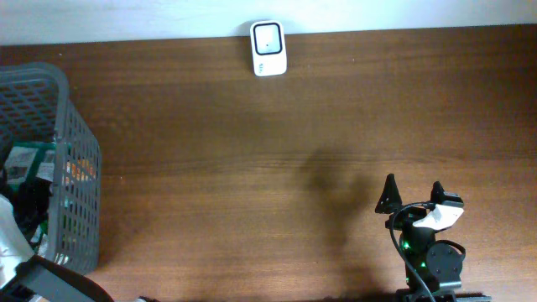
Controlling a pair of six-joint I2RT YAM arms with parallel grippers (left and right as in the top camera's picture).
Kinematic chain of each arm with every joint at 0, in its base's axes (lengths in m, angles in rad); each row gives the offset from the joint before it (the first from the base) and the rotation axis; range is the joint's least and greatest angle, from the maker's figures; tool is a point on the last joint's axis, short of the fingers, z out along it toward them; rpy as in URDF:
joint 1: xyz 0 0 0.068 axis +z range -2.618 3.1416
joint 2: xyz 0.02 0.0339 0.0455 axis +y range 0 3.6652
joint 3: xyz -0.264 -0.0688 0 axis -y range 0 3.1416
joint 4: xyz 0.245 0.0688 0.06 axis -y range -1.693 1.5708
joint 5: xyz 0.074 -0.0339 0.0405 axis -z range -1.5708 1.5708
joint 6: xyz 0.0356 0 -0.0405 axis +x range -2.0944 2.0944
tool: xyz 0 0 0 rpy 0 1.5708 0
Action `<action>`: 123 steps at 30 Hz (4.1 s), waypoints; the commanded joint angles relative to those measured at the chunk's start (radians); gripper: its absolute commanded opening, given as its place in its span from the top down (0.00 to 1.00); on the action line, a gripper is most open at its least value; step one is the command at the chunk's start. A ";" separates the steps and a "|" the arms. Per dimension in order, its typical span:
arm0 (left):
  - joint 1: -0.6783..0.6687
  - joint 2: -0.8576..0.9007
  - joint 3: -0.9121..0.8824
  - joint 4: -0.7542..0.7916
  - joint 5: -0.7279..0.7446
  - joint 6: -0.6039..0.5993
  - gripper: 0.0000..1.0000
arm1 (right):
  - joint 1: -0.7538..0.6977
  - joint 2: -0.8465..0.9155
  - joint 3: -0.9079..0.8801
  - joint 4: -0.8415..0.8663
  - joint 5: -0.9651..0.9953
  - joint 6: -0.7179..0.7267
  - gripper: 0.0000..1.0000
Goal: Scan the item barcode
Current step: 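Reach the left gripper into the basket and grasp the green-capped bottle, then carry the green bottle to the scanner and set it down, then return the left gripper to the basket and grasp the green 3M package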
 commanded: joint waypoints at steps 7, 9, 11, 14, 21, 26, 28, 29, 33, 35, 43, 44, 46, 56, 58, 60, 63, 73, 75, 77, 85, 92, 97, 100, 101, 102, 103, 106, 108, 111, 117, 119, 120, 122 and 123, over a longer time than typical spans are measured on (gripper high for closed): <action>0.002 0.039 -0.076 0.065 0.015 0.018 0.06 | 0.001 -0.008 -0.008 -0.005 -0.003 -0.003 0.02; 0.002 0.058 -0.082 0.075 0.015 0.018 0.07 | 0.001 -0.008 -0.008 -0.005 -0.003 -0.003 0.02; 0.002 0.080 -0.084 0.082 0.016 0.018 0.11 | 0.001 -0.008 -0.008 -0.005 -0.003 -0.003 0.02; 0.002 0.091 -0.084 0.097 0.016 0.018 0.33 | 0.001 -0.008 -0.008 -0.005 -0.003 -0.003 0.01; 0.002 0.090 -0.078 0.106 0.036 0.018 0.53 | 0.001 -0.008 -0.008 -0.005 -0.003 -0.003 0.02; 0.002 0.084 0.026 0.028 0.061 0.018 0.54 | 0.001 -0.008 -0.008 -0.005 -0.003 -0.003 0.02; 0.002 0.074 0.100 -0.024 0.084 0.019 0.54 | 0.001 -0.008 -0.008 -0.005 -0.003 -0.003 0.02; 0.002 0.068 0.145 -0.051 0.097 0.019 0.54 | 0.001 -0.008 -0.008 -0.005 -0.003 -0.003 0.01; 0.002 0.044 0.351 -0.156 0.135 0.048 0.54 | 0.001 -0.008 -0.008 -0.005 -0.003 -0.003 0.02; 0.002 0.026 0.460 -0.211 0.139 0.048 0.54 | 0.001 -0.008 -0.008 -0.005 -0.003 -0.003 0.02; -0.061 -0.135 0.708 -0.266 0.349 0.076 0.56 | 0.001 -0.008 -0.008 -0.005 -0.003 -0.003 0.02; -0.101 -0.172 0.708 -0.257 0.356 0.077 0.57 | 0.001 -0.008 -0.008 -0.005 -0.003 -0.003 0.02; -0.183 -0.218 0.708 -0.239 0.355 0.078 0.56 | 0.001 -0.008 -0.008 -0.005 -0.003 -0.003 0.02; -0.773 -0.194 0.669 -0.214 0.150 0.100 0.54 | 0.001 -0.008 -0.008 -0.005 -0.003 -0.003 0.01; -0.881 -0.143 0.644 -0.221 0.119 0.100 0.55 | 0.001 -0.008 -0.008 -0.005 -0.003 -0.003 0.02; -0.964 -0.085 0.613 -0.223 0.106 0.092 0.55 | 0.001 -0.008 -0.008 -0.005 -0.003 -0.003 0.02; -1.057 0.020 0.582 -0.221 0.106 0.075 0.56 | 0.001 -0.008 -0.008 -0.005 -0.003 -0.003 0.02; -1.201 0.371 0.580 -0.169 0.039 0.017 0.54 | 0.001 -0.008 -0.008 -0.005 -0.003 -0.003 0.02; -1.213 0.440 0.580 -0.154 0.021 -0.008 0.56 | 0.001 -0.008 -0.008 -0.005 -0.003 -0.003 0.02; -1.218 0.480 0.579 -0.138 0.011 -0.045 0.56 | 0.001 -0.008 -0.008 -0.005 -0.003 -0.003 0.02; -1.223 0.578 0.533 0.000 -0.023 -0.118 0.53 | 0.001 -0.008 -0.008 -0.005 -0.003 -0.003 0.02; -1.223 0.582 0.533 0.000 -0.024 -0.117 0.20 | 0.001 -0.008 -0.008 -0.005 -0.003 -0.003 0.02; -1.213 0.579 0.560 -0.017 -0.024 -0.109 0.01 | 0.001 -0.008 -0.008 -0.005 -0.003 -0.003 0.02; -1.192 0.562 0.639 -0.073 -0.026 -0.100 0.00 | 0.001 -0.008 -0.008 -0.005 -0.003 -0.003 0.02; -1.181 0.549 0.684 -0.101 -0.029 -0.088 0.00 | 0.001 -0.008 -0.008 -0.005 -0.003 -0.003 0.02; -1.168 0.529 0.732 -0.135 -0.039 -0.087 0.00 | 0.001 -0.008 -0.008 -0.005 -0.003 -0.003 0.02; -1.157 0.510 0.774 -0.167 -0.055 -0.087 0.00 | 0.001 -0.008 -0.008 -0.005 -0.003 -0.003 0.02; -1.102 0.425 0.953 -0.301 -0.157 -0.087 0.00 | 0.001 -0.008 -0.008 -0.005 -0.003 -0.003 0.02; -1.070 0.376 1.038 -0.369 -0.220 -0.087 0.00 | 0.001 -0.008 -0.008 -0.005 -0.003 -0.003 0.02; -1.012 0.294 1.124 -0.455 -0.331 -0.087 0.01 | 0.001 -0.008 -0.008 -0.005 -0.003 -0.003 0.02; -0.768 0.131 1.141 -0.523 -0.423 -0.128 0.01 | 0.001 -0.008 -0.008 -0.005 -0.003 -0.003 0.02; -0.633 0.116 1.141 -0.535 -0.409 -0.174 0.01 | 0.001 -0.008 -0.008 -0.005 -0.003 -0.003 0.02; -0.593 0.116 1.141 -0.537 -0.397 -0.179 0.01 | 0.001 -0.008 -0.008 -0.005 -0.003 -0.003 0.02; -0.450 0.126 1.129 -0.536 -0.333 -0.179 0.01 | 0.001 -0.008 -0.008 -0.005 -0.003 -0.003 0.02; -0.408 0.131 1.119 -0.533 -0.311 -0.179 0.01 | 0.001 -0.008 -0.008 -0.005 -0.003 -0.003 0.02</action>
